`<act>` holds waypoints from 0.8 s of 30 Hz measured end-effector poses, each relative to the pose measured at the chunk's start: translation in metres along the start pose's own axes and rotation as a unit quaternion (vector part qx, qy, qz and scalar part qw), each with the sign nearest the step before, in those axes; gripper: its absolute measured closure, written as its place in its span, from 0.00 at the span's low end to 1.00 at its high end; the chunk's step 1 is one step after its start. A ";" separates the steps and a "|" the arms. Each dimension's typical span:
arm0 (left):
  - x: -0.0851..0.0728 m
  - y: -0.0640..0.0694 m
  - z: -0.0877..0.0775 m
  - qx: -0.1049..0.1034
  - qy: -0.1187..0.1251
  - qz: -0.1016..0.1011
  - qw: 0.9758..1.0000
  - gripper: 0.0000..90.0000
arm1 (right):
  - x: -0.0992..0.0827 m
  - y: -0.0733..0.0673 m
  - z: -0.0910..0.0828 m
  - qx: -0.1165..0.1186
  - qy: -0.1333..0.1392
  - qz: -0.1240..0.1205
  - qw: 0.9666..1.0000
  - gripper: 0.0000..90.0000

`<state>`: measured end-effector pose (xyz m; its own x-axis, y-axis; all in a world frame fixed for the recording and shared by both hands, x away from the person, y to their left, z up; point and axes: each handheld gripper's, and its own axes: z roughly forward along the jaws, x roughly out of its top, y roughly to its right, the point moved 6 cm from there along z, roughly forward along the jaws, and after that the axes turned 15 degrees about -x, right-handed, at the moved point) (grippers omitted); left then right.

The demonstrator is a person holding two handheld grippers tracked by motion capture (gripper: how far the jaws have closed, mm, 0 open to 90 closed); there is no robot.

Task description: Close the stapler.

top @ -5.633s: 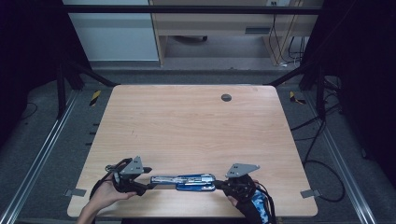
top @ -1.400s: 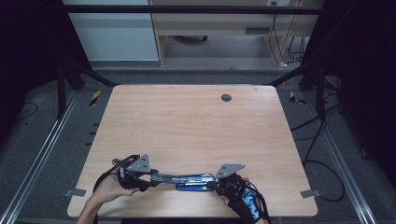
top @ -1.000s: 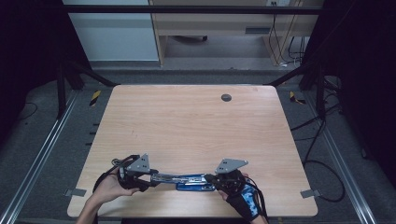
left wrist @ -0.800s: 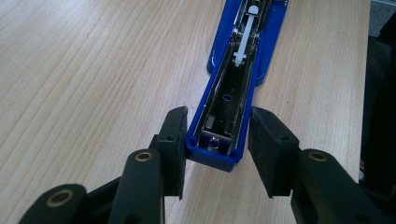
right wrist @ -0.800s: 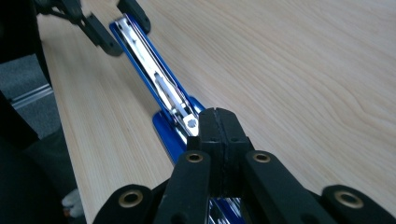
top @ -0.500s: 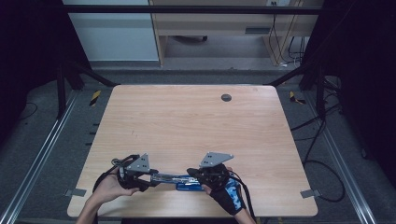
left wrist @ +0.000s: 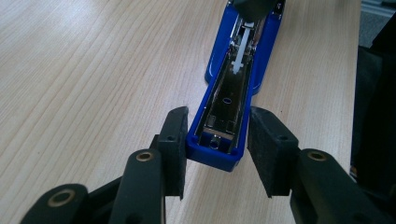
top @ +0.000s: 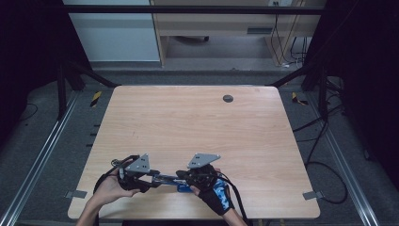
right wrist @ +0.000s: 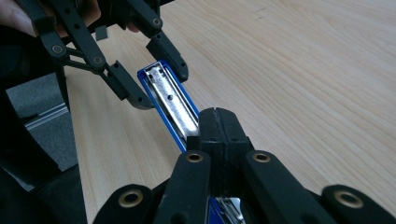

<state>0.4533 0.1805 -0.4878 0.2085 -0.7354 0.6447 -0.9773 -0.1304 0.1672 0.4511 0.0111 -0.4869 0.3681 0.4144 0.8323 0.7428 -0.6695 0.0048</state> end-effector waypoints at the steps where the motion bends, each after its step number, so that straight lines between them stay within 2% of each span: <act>1: -0.001 0.000 0.000 -0.002 0.001 -0.001 1.000 0.65 | 0.000 -0.004 0.004 0.003 -0.001 0.001 1.000 1.00; 12: -0.001 0.000 0.000 -0.002 0.000 -0.001 1.000 0.65 | -0.001 -0.013 0.017 0.011 -0.006 0.001 1.000 1.00; 24: -0.001 -0.001 0.000 -0.001 -0.003 0.001 1.000 0.65 | -0.002 -0.016 0.021 0.009 -0.008 -0.002 1.000 1.00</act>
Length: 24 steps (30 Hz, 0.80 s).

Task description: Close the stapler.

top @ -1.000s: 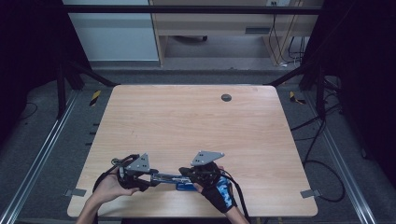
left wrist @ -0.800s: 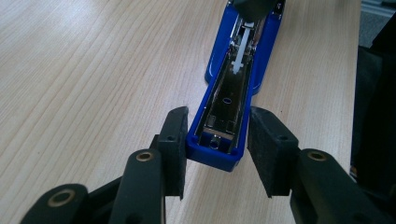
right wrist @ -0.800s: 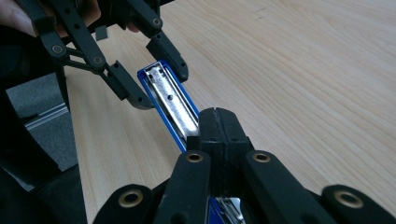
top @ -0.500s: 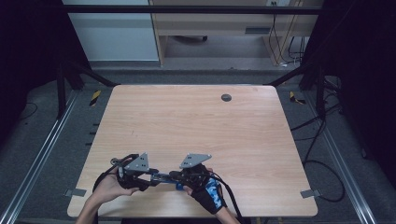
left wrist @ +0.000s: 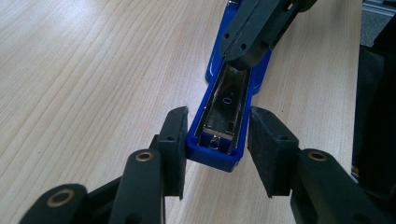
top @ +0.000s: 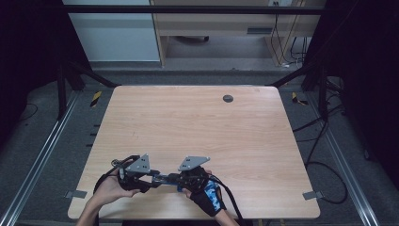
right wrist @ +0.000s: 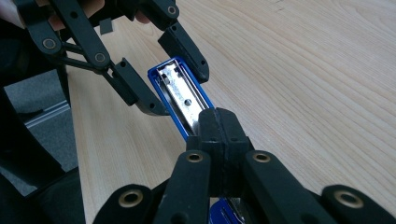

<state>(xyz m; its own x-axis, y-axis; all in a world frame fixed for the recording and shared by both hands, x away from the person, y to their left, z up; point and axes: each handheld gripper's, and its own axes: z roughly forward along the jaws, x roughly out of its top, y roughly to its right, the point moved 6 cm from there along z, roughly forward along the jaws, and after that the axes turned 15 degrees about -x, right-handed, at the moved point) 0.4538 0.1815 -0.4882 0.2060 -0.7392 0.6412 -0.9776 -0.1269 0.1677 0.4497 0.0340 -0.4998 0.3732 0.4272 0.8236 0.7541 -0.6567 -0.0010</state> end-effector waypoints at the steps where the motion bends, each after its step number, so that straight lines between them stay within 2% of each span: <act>1: 0.000 0.000 0.000 0.000 0.000 0.000 1.000 0.65 | 0.000 0.000 0.000 0.000 -0.002 -0.001 1.000 1.00; 13: 0.002 0.001 -0.002 0.004 0.005 0.001 1.000 0.65 | -0.002 0.000 0.003 -0.005 -0.003 -0.004 1.000 1.00; 20: 0.009 0.004 -0.016 0.011 0.049 -0.004 0.999 0.63 | -0.002 0.001 0.003 -0.005 -0.003 -0.002 1.000 1.00; 22: 0.011 0.004 -0.023 0.017 0.070 -0.007 0.997 0.62 | -0.002 0.001 0.003 -0.005 -0.003 -0.002 1.000 1.00; 24: 0.012 0.002 -0.030 0.033 0.089 -0.016 0.995 0.61 | -0.002 0.001 0.003 -0.004 -0.003 -0.001 1.000 1.00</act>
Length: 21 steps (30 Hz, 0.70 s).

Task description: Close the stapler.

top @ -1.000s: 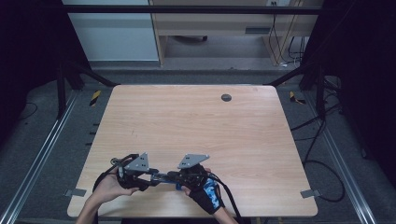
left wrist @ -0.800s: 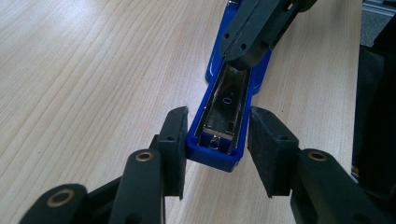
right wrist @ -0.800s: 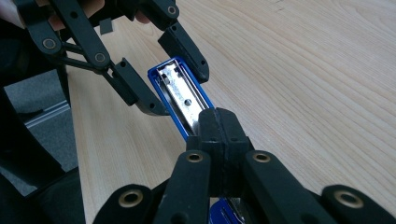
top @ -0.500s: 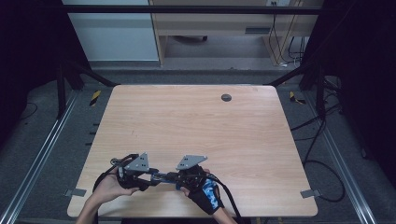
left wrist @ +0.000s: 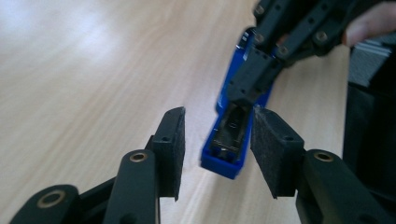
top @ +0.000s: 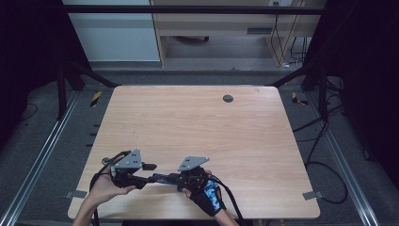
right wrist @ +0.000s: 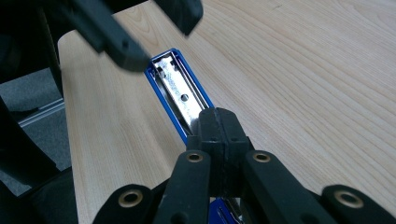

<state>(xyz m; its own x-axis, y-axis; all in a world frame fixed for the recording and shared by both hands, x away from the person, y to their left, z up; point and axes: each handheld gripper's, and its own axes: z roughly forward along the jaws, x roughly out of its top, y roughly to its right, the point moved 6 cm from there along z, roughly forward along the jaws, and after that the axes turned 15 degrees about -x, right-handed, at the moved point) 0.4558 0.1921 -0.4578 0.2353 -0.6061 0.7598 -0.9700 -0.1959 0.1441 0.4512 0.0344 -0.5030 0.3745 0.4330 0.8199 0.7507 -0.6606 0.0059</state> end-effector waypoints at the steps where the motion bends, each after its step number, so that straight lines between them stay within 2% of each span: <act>1: 0.000 0.000 0.000 0.000 0.000 0.000 1.000 0.60 | 0.000 0.000 0.000 0.000 0.000 0.000 1.000 1.00; 2: 0.001 -0.004 -0.006 0.017 0.020 -0.009 1.000 0.59 | 0.000 0.000 0.000 0.000 0.000 -0.001 1.000 1.00; 3: 0.001 -0.004 -0.006 0.017 0.020 -0.009 1.000 0.59 | 0.000 0.000 0.000 0.000 0.000 -0.001 1.000 1.00; 4: 0.002 -0.009 -0.011 0.040 0.038 -0.021 0.998 0.56 | 0.000 0.000 0.000 0.000 0.000 -0.001 1.000 1.00; 7: 0.001 -0.018 -0.017 0.078 0.060 -0.039 0.994 0.54 | 0.000 0.001 0.000 0.001 -0.001 -0.001 1.000 1.00; 8: 0.001 -0.018 -0.017 0.078 0.060 -0.039 0.994 0.53 | 0.000 0.001 0.000 0.001 -0.002 0.000 1.000 1.00; 9: -0.001 -0.024 -0.021 0.104 0.080 -0.053 0.990 0.51 | 0.000 0.001 0.000 0.001 -0.002 0.000 1.000 1.00; 10: -0.002 -0.027 -0.023 0.115 0.088 -0.062 0.988 0.49 | 0.000 0.001 0.000 0.001 -0.002 0.000 1.000 1.00; 11: -0.004 -0.030 -0.025 0.122 0.097 -0.071 0.985 0.48 | 0.000 0.001 0.000 0.001 -0.001 0.000 1.000 1.00; 12: -0.004 -0.030 -0.025 0.122 0.097 -0.071 0.985 0.48 | 0.000 0.001 0.000 0.001 -0.001 0.000 1.000 1.00; 13: -0.008 -0.035 -0.028 0.134 0.116 -0.088 0.980 0.47 | 0.000 0.001 0.000 0.001 -0.001 -0.001 1.000 1.00; 15: -0.012 -0.039 -0.029 0.148 0.125 -0.099 0.976 0.47 | 0.000 0.001 0.000 0.001 -0.001 -0.001 1.000 1.00; 16: -0.012 -0.039 -0.029 0.148 0.125 -0.099 0.976 0.47 | 0.000 0.001 0.000 0.001 -0.002 0.001 1.000 1.00; 17: -0.017 -0.042 -0.029 0.161 0.127 -0.107 0.973 0.47 | -0.001 0.001 -0.001 0.001 -0.004 0.002 1.000 1.00; 19: -0.019 -0.044 -0.029 0.176 0.129 -0.109 0.970 0.47 | -0.001 0.001 -0.001 0.002 -0.003 0.001 1.000 1.00; 21: -0.022 -0.046 -0.029 0.187 0.127 -0.109 0.968 0.47 | -0.001 0.001 -0.001 0.002 -0.003 0.001 1.000 1.00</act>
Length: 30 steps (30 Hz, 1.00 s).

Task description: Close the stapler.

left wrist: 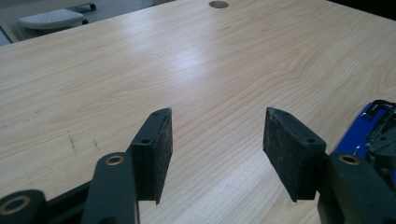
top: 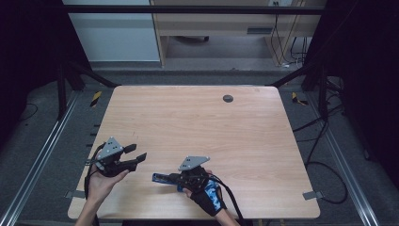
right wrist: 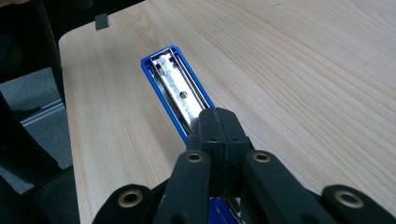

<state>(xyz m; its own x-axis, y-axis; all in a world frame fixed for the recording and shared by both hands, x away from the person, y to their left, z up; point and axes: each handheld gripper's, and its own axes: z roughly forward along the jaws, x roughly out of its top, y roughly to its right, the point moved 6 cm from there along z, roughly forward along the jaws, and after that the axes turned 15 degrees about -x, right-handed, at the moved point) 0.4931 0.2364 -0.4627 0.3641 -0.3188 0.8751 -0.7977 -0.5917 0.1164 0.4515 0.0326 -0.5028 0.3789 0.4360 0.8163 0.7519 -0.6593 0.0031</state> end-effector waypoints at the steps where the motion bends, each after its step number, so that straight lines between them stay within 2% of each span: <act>1: 0.000 0.000 0.000 0.000 0.000 0.000 1.000 0.48 | 0.000 0.000 0.000 0.000 0.000 0.000 1.000 1.00; 3: -0.003 -0.003 0.000 0.018 0.000 0.001 1.000 0.48 | 0.000 0.001 -0.001 0.000 0.002 0.000 1.000 1.00; 7: -0.008 -0.006 0.000 0.033 -0.004 0.007 0.999 0.49 | 0.001 0.002 -0.003 0.001 0.004 0.001 1.000 1.00; 13: -0.014 -0.008 0.002 0.031 -0.006 -0.006 0.999 0.49 | 0.001 0.002 -0.005 -0.002 0.007 0.002 1.000 1.00; 21: -0.018 -0.009 0.005 0.035 -0.010 -0.005 0.999 0.49 | 0.002 0.005 -0.010 -0.002 0.012 0.006 1.000 1.00; 30: -0.023 -0.012 0.006 0.040 -0.010 -0.025 0.999 0.54 | 0.002 0.007 -0.016 -0.003 0.017 0.008 1.000 1.00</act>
<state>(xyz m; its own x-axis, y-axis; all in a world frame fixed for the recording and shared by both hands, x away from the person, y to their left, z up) 0.4969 0.2468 -0.4872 0.4127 -0.3014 0.8596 -0.7371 -0.6649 0.1207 0.4491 0.0189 -0.4922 0.3726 0.4043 0.8353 0.7422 -0.6701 -0.0067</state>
